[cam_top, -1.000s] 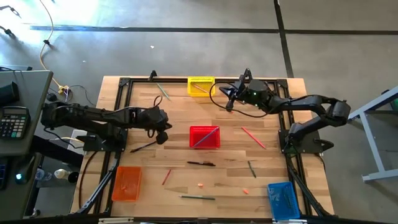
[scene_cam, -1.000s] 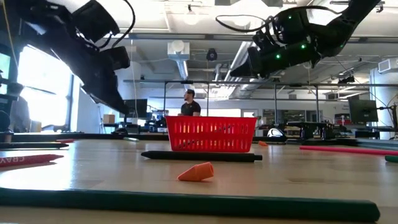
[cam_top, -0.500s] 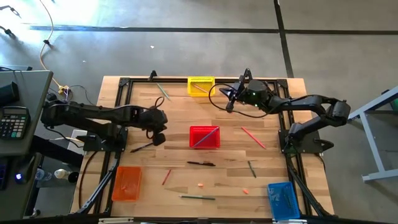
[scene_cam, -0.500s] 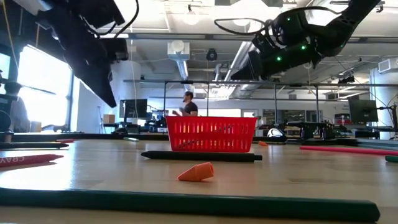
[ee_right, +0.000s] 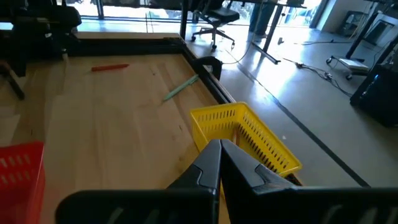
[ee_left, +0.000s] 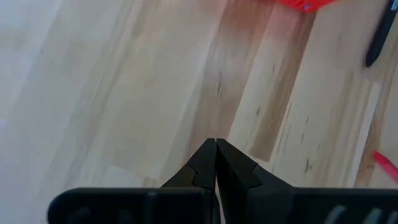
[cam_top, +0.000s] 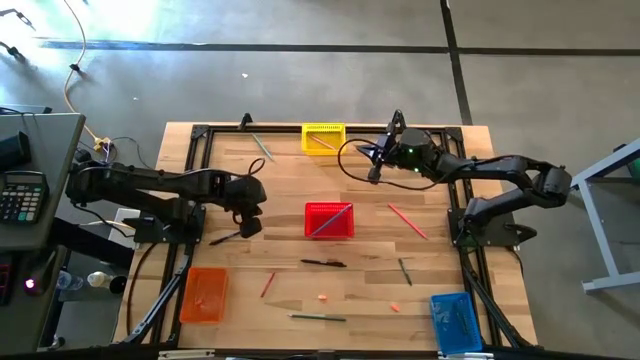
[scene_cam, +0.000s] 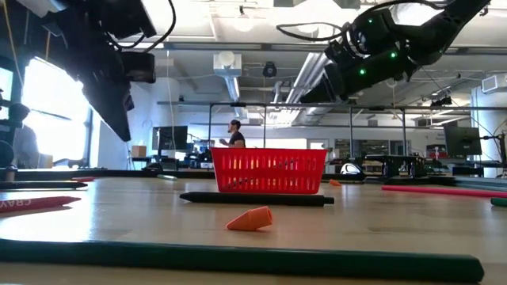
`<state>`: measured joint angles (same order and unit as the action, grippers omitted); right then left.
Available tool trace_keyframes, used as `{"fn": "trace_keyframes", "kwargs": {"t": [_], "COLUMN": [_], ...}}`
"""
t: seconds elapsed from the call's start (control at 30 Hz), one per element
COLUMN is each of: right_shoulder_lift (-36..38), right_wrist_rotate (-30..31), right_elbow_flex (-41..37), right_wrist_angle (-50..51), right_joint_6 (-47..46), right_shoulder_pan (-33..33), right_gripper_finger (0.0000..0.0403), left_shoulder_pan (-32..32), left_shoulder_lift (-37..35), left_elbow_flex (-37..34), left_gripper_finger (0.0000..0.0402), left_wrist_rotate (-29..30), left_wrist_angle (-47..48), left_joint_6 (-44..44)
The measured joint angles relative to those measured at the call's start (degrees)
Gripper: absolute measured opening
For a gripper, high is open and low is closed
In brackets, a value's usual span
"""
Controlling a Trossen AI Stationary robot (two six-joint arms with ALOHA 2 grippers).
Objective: Sort crayons/erasers/pens/pencils in bins
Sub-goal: Put the black ball pen into the yellow bin
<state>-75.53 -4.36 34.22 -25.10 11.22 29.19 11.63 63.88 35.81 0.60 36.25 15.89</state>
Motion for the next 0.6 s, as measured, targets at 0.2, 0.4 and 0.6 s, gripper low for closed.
{"fn": "trace_keyframes", "kwargs": {"t": [0.2, 0.4, 0.6], "right_shoulder_lift": [0.0, 0.3, 5.8], "right_wrist_rotate": [0.0, 0.0, -0.2], "right_elbow_flex": [0.0, 0.0, 0.0], "right_wrist_angle": [1.1, 2.7, 10.8], "right_joint_6": [0.9, 0.8, 1.7], "right_shoulder_pan": [0.0, 0.0, -2.6], "right_gripper_finger": [0.0, 0.0, 0.0], "left_shoulder_pan": [-2.4, -5.5, -7.9], "left_shoulder_lift": [0.0, 0.0, 0.8], "left_elbow_flex": [0.0, 0.0, 0.0], "left_gripper_finger": [0.0001, 0.0004, 0.0038], "left_wrist_rotate": [0.1, 1.6, 2.7], "left_wrist_angle": [3.5, 5.1, 5.2], "left_joint_6": [3.6, 7.4, 12.7]}}
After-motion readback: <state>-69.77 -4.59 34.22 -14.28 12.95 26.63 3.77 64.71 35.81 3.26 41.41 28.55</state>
